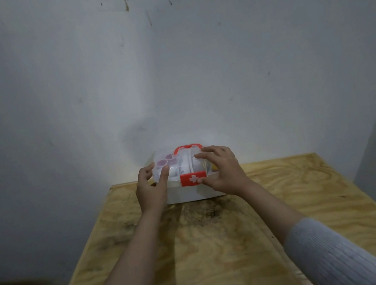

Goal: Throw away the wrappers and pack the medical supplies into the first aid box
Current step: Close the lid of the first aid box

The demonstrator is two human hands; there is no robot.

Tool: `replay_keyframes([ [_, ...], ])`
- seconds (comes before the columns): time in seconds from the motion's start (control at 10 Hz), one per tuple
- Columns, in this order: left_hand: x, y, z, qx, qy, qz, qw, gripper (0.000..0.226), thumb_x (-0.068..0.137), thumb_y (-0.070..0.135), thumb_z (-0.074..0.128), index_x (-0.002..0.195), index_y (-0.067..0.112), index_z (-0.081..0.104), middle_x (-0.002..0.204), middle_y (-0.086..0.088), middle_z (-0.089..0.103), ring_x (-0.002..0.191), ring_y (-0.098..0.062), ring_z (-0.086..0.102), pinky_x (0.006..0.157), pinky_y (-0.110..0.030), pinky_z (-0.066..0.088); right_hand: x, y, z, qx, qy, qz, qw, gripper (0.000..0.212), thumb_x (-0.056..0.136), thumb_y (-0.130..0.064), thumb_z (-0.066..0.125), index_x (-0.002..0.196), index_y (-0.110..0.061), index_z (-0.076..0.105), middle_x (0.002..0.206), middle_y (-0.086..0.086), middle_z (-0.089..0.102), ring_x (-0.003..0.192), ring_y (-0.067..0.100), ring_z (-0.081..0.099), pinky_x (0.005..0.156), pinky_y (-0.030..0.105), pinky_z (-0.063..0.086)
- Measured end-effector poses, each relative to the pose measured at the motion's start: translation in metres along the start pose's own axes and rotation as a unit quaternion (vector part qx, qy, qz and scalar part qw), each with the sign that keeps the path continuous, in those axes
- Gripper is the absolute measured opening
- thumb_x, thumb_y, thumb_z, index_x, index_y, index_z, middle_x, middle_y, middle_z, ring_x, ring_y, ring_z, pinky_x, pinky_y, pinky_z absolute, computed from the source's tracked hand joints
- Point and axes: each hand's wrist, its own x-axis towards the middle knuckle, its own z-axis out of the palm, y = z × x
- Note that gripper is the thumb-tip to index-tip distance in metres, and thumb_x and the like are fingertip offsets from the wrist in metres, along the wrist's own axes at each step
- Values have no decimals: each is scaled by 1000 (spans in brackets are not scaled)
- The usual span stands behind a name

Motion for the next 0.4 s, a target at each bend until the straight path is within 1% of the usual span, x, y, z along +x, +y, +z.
replay_keyframes([
  [0.1,-2,5,-1,82,-20,8,996,51,89,49,56,130,21,47,133,-7,57,112,-27,58,82,-37,56,5,-5,-5,-33,-65,35,997,71,71,-53,71,134,-32,46,146,3,39,137,27,26,113,56,22],
  [0.2,-1,19,-7,203,-59,-4,977,56,94,58,36,138,24,41,147,-12,44,125,-37,51,97,-46,48,1,-24,-27,-44,-177,90,979,91,69,-64,66,145,-42,21,159,8,1,145,33,-8,112,62,-7],
  [0.3,-7,42,-24,185,-72,-34,979,68,93,61,24,152,29,15,163,-12,4,144,-39,25,113,-48,27,-12,-70,-79,82,14,63,995,80,76,-47,71,144,-29,32,153,10,23,144,25,16,116,51,23],
  [0.4,-43,37,-47,86,-1,-47,995,68,95,53,32,153,24,12,162,-7,13,147,-27,22,116,-38,21,-44,-128,-175,306,325,-38,894,38,80,-19,70,117,-13,62,113,9,68,110,15,62,94,32,53],
])
